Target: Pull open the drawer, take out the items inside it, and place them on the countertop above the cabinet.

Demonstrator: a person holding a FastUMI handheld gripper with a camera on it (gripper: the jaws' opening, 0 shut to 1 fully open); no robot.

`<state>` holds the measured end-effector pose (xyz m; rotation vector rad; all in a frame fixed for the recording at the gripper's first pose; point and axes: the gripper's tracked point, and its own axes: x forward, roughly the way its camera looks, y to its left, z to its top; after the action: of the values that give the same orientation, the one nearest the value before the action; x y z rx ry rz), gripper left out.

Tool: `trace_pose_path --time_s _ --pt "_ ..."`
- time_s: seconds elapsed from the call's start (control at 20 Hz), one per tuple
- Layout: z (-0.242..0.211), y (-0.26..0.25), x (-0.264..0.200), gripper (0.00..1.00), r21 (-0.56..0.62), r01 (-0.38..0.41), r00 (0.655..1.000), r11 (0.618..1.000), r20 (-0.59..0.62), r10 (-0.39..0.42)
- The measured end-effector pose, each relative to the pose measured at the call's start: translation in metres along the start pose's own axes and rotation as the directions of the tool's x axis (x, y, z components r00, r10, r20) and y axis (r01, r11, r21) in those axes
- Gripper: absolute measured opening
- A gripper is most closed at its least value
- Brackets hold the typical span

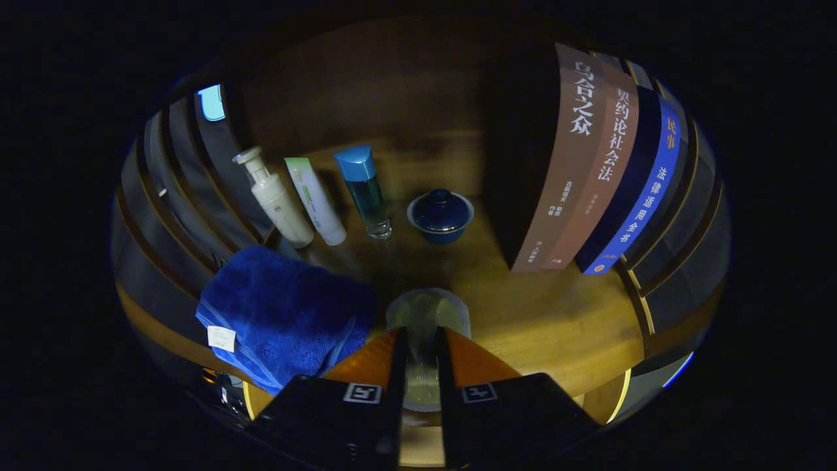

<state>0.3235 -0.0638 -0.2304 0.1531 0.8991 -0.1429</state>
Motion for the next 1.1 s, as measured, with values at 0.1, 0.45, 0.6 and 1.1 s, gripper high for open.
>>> trace_pose_path --time_s 0.1,0.45,0.6,1.1 --pt "0.001 -0.001 0.0 0.7 0.009 -0.006 1.0 1.0 0.009 0.006" --pt "0.005 -0.001 -0.037 0.99 0.016 -0.018 0.995 1.0 0.102 0.016" --pt "-0.003 0.004 -0.078 0.99 0.0 -0.035 0.978 0.999 0.208 0.034" --pt "-0.136 0.007 -0.244 0.99 -0.054 -0.107 0.813 0.993 0.571 0.118"
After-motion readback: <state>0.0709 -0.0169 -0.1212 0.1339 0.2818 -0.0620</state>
